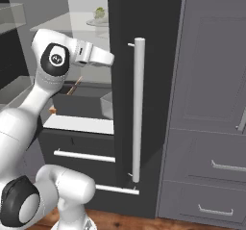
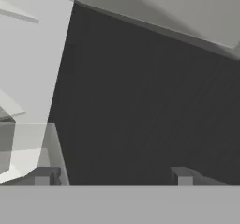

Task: Retrieve the fish from the fridge and place it on the saucepan with marinade on the stove.

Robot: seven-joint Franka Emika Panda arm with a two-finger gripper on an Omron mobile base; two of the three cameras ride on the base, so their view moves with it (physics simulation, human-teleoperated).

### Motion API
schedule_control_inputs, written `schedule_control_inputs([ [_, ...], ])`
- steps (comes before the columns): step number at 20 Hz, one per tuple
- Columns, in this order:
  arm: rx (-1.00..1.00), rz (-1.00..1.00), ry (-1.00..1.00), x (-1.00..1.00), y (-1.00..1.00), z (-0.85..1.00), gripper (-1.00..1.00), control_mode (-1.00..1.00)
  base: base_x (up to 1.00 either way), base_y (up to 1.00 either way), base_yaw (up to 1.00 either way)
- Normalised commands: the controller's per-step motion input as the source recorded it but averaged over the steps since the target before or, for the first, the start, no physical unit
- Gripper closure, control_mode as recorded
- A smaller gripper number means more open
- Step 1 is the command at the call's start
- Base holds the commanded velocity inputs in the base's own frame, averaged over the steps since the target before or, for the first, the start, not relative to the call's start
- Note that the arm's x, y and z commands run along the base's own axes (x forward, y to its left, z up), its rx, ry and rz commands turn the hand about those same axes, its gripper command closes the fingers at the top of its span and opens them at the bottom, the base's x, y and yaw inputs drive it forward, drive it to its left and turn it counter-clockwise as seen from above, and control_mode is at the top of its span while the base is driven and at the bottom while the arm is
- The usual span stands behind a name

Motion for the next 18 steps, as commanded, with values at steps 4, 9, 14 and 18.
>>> schedule_control_inputs([
  [4,0.00,-0.31,0.03,-0.29,-1.00,-0.19,-1.00,-1.00,0.00,0.00,0.00],
  [9,0.00,-0.27,0.00,-0.27,-1.00,-0.11,-1.00,-1.00,0.00,0.00,0.00],
  [14,0.01,-0.07,-0.07,-0.19,-0.71,0.00,-1.00,-1.00,0.00,0.00,0.00],
  [18,-0.03,0.11,-0.32,-0.64,0.56,0.00,-1.00,-1.00,0.00,0.00,0.00],
])
